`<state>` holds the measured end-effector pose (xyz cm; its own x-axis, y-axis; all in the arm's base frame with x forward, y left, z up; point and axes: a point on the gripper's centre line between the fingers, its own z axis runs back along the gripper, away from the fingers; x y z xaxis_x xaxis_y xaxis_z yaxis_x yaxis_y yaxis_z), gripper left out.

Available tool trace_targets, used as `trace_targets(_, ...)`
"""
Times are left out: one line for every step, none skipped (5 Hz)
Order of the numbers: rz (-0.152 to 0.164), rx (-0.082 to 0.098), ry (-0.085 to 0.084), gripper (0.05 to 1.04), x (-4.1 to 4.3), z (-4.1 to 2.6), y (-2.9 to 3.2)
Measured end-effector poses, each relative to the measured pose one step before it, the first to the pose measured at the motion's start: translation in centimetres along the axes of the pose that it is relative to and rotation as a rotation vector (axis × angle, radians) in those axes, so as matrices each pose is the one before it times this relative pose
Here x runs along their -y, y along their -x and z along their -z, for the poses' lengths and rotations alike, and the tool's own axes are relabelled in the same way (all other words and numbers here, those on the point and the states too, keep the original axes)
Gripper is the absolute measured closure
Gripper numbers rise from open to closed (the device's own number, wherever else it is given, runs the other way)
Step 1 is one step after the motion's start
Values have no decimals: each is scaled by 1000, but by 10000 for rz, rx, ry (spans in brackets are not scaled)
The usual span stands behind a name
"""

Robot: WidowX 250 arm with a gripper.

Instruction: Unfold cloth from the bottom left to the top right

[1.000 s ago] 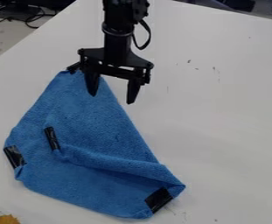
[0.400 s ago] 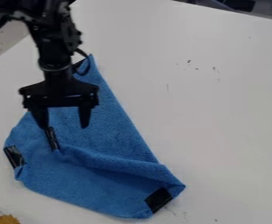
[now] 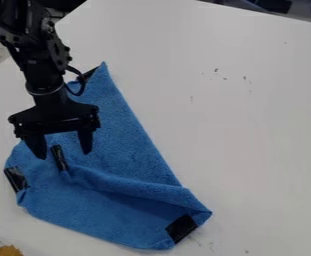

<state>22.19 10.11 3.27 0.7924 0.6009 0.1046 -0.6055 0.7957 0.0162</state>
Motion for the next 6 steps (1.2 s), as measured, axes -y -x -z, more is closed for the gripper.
trace_targets(75, -92, 43, 82, 179, 452, -221)
trace_targets(-8, -35, -8, 82, -272, 278, -210)
trace_targets(-62, -108, 25, 82, -365, 618, -80)
trace_targets(53, -54, 82, 85, -6, 463, -453)
trace_targets(35, -116, 23, 142, -62, 437, -52)
trace_targets(13, -13, -13, 430, -52, 115, -5)
